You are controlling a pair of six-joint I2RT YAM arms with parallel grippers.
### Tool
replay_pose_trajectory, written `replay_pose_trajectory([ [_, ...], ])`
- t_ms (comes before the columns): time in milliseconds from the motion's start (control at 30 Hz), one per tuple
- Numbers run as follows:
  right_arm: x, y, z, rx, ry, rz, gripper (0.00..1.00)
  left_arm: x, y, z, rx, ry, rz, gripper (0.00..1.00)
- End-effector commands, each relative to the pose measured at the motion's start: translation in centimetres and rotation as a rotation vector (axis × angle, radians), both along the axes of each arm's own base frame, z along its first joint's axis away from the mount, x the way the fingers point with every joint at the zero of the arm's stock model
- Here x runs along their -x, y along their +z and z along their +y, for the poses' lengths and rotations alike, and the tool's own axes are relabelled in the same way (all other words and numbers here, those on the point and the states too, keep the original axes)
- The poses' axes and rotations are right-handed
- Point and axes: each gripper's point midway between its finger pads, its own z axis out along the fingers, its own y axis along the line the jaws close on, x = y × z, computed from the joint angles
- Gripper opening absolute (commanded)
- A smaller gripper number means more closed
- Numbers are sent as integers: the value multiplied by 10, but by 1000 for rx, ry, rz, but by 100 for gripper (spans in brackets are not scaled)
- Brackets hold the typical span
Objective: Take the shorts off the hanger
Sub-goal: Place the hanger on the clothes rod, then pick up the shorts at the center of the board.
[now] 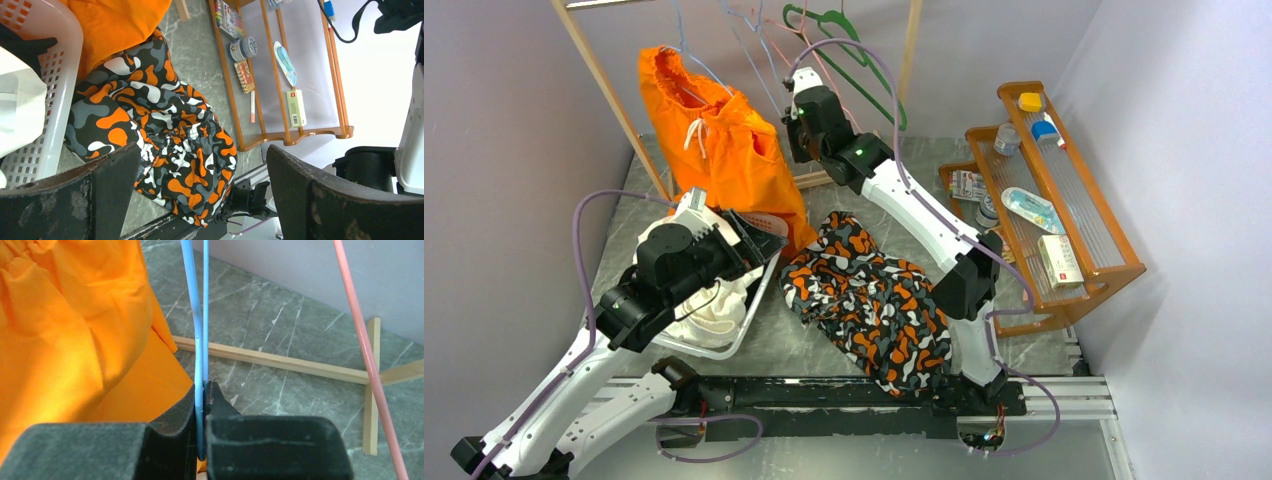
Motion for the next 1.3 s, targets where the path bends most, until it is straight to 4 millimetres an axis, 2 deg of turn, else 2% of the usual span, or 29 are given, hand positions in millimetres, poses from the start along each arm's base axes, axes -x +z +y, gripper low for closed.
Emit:
replay_pose_trajectory([
  [0,12,19,-12,-2,12,-13,7,4,14,-3,24,-28,-36,99],
  [100,13,36,-17,-20,9,-44,18,4,14,-5,22,-42,-38,99],
  [167,16,48,-20,-31,7,-61,32,5,14,-7,17,-56,-39,99],
  [233,22,60,-25,-47,7,-76,39,5,14,-9,14,-67,-36,99],
  [400,56,75,-35,-119,99,-102,55,5,9,-12,9,-82,-34,99],
  [467,71,76,-48,-150,102,-113,61,4,7,-13,7,-86,-29,99],
  [533,86,71,-67,-171,75,-110,62,4,5,-14,5,-89,-24,99],
  [633,115,40,-96,-192,34,-46,63,3,2,-16,2,-95,-19,99],
  [667,129,39,-109,-228,24,-47,63,3,1,-16,-1,-96,-17,99],
  [733,151,15,-125,-282,13,-3,63,2,-3,-17,-4,-97,-8,99],
  [800,171,-28,-141,-290,-23,87,66,2,-6,-22,11,-120,-7,99],
  [900,196,-103,-167,-233,-134,281,67,1,-9,-35,30,-167,7,99],
  [1000,219,-156,-190,-148,-238,445,67,1,-18,-45,16,-217,54,99],
  [1100,231,-184,-218,-17,-340,511,69,3,-27,-54,6,-270,90,100],
  [1167,232,-189,-237,70,-419,519,70,6,-30,-59,10,-306,102,99],
  [1267,234,-190,-241,106,-425,530,72,13,-36,-67,8,-353,119,99],
])
